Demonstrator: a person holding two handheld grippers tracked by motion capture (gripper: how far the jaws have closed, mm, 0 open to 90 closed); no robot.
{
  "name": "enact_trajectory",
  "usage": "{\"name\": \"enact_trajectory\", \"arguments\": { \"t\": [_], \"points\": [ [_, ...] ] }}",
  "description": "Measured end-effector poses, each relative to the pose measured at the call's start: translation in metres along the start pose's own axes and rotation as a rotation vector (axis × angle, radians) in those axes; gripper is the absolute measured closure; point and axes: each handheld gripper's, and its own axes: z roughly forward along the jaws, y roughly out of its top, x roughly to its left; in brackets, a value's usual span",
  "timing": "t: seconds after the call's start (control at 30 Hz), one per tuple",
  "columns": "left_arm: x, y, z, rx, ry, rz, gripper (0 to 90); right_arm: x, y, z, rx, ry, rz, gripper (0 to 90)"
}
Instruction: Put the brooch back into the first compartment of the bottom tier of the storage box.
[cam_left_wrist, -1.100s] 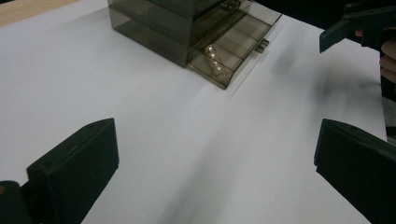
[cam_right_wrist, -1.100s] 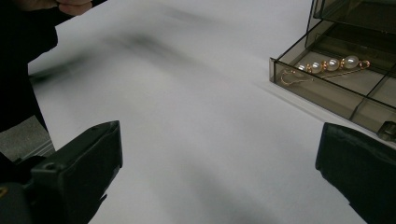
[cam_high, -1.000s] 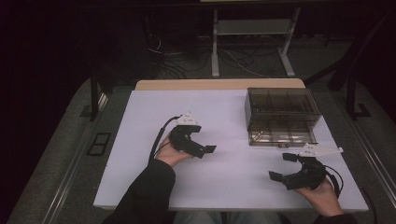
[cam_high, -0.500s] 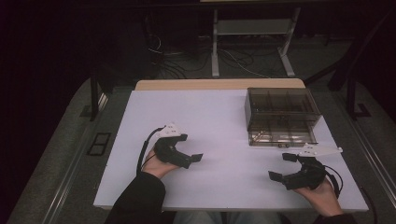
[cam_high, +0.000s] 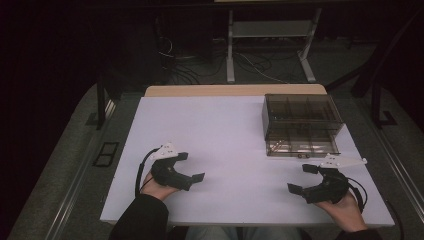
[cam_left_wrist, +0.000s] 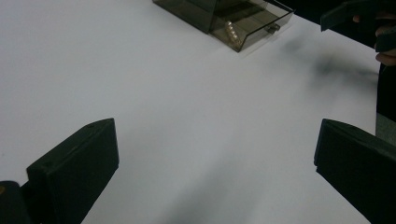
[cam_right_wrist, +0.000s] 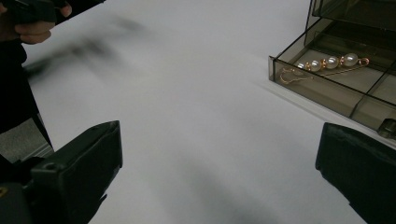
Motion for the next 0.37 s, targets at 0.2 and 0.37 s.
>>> {"name": "enact_trajectory", "arguments": {
  "t": [0.2, 0.37],
  "points": [
    [0.0006, -0.0080, -0.0077, -0.018, 0.006, -0.018, 0.0, 0.0002, 0.0000, 0.0002, 0.003, 0.000, 0.007, 0.1],
    [-0.0001, -0.0106, -0.0100, -0.024, 0.010, -0.021, 0.0, -0.0007, -0.0002, 0.0002, 0.004, -0.002, 0.003, 0.1]
  ]
}}
